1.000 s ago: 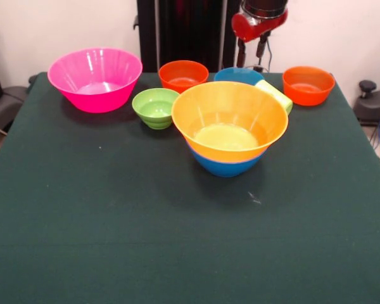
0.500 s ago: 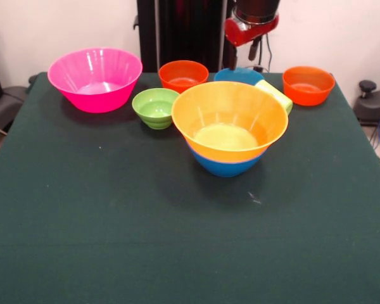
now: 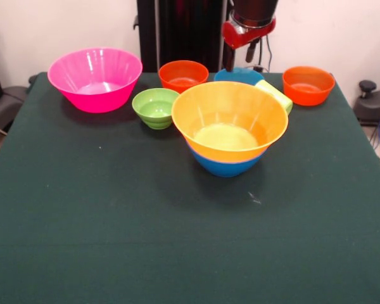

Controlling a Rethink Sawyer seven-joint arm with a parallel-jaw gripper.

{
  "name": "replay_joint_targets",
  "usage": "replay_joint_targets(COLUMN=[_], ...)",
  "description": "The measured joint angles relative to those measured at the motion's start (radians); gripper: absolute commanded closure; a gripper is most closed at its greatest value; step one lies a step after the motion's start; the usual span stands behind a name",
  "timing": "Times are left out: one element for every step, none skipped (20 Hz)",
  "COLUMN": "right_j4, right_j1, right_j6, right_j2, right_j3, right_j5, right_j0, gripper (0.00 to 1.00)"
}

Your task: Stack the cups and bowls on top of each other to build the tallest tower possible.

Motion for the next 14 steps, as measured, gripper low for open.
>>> replay_joint_targets(right_j4=[0.000, 0.000, 0.000, 0.000, 0.000, 0.000, 0.000, 0.000, 0.000, 0.000, 0.000, 0.000, 0.000, 0.000], right_j1=[0.000, 0.000, 0.000, 0.000, 0.000, 0.000, 0.000, 0.000, 0.000, 0.000, 0.000, 0.000, 0.000, 0.000], right_j6=[0.000, 0.000, 0.000, 0.000, 0.000, 0.000, 0.000, 0.000, 0.000, 0.000, 0.000, 0.000, 0.000, 0.000], right_j2=[-0.003, -0.007, -0.008, -0.010, -0.011, -0.012, -0.012, -0.012, -0.012, -0.013, -0.013, -0.013, -0.013, -0.013], right_j3=[-0.001, -0.002, -0.003, -0.004, -0.006, -0.007, -0.008, -0.010, -0.011, -0.011, -0.012, -0.012, -0.012, -0.012], right_j5=[-0.002, -0.002, -0.002, -0.002, -0.002, -0.002, -0.002, -0.002, -0.002, -0.002, -0.002, -0.002, -0.002, -0.002], right_j0=[0.004, 0.010, 0.013, 0.016, 0.019, 0.022, 0.023, 0.025, 0.025, 0.025, 0.025, 0.025, 0.025, 0.025], gripper=[0.00, 0.00, 0.00, 0.00, 0.00, 0.00, 0.00, 0.00, 0.00, 0.00, 0.00, 0.00, 0.00, 0.00])
